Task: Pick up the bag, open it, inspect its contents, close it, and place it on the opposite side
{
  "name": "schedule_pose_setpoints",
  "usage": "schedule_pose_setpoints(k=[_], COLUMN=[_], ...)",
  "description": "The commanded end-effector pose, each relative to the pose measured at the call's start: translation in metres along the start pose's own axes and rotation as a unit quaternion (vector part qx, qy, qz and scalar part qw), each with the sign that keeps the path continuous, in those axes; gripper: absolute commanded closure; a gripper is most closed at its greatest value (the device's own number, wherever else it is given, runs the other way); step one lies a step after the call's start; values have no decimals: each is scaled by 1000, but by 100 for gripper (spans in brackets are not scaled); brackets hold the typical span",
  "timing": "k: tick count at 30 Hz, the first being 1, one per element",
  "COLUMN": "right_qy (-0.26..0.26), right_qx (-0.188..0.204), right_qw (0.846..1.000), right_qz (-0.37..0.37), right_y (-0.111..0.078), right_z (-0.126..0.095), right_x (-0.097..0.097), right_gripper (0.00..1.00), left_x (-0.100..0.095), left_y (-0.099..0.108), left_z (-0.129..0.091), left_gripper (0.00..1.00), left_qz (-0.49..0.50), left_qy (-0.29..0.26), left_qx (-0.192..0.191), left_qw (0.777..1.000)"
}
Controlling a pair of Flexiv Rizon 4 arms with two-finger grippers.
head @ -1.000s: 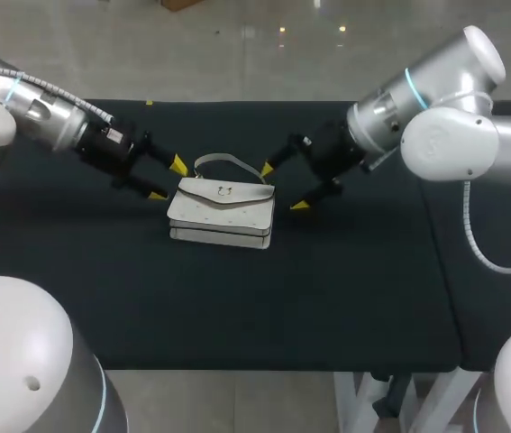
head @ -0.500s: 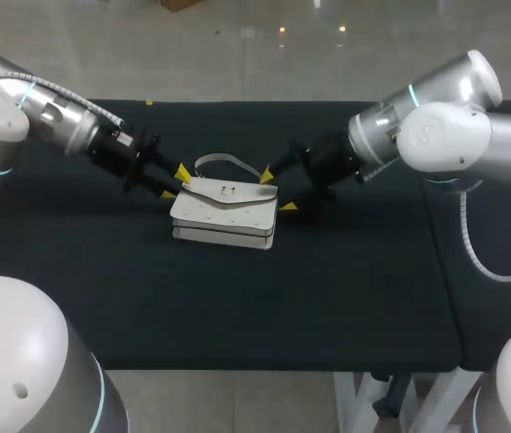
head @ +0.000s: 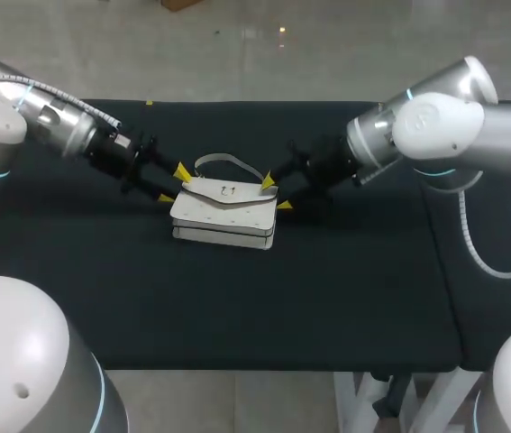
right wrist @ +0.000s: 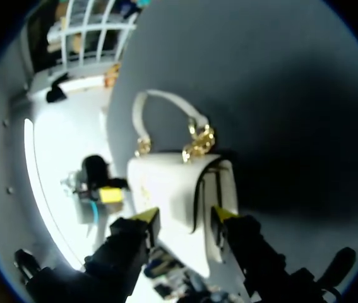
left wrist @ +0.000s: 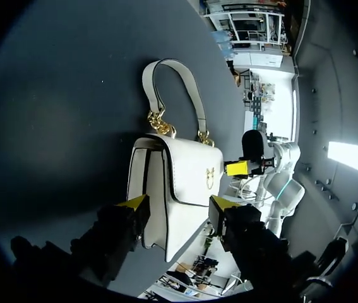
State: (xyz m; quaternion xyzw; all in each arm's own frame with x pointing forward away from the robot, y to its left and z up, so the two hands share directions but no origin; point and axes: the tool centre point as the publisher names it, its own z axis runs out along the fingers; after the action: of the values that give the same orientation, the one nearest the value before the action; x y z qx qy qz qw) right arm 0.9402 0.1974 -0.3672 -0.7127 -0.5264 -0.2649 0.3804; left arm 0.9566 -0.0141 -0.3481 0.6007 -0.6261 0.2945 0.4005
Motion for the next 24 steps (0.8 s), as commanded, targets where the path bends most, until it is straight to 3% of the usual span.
schedule_pose_setpoints(k=[1, 7, 13, 14, 15, 16, 17, 18, 24], right_qy=[8, 15, 19, 21, 22, 22, 23, 24, 27], right_qx=[4, 12, 13, 13, 12, 12, 11, 10, 7], right_qw=[1000, 1000, 1000, 1000, 999, 999, 999, 999, 999], right_qz=[3, 14, 19, 20, 20, 20, 20, 20, 20], right_y=[3, 4, 4, 5, 5, 5, 5, 5, 4], right_z=[4, 11, 14, 14, 14, 14, 14, 14, 14], right_x=[-3, -10, -12, -12, -12, -12, -12, -12, -13], right_gripper=[51, 51, 54, 55, 57, 60, 73, 100, 100], left_x=[-6, -10, -12, -13, -13, -14, -14, -15, -16], left_y=[-5, -8, -11, -12, -13, -14, -14, -15, -14], left_z=[10, 13, 16, 17, 17, 17, 17, 18, 20], left_gripper=[43, 57, 64, 69, 82, 90, 100, 100, 100], left_qz=[0, -5, -7, -9, -10, -11, -12, -12, -13], left_qy=[10, 21, 16, 13, 14, 15, 15, 16, 17], left_qx=[-3, -2, 14, 17, 17, 18, 20, 20, 23], left_qw=[1000, 1000, 1000, 1000, 1000, 1000, 1000, 1000, 999])
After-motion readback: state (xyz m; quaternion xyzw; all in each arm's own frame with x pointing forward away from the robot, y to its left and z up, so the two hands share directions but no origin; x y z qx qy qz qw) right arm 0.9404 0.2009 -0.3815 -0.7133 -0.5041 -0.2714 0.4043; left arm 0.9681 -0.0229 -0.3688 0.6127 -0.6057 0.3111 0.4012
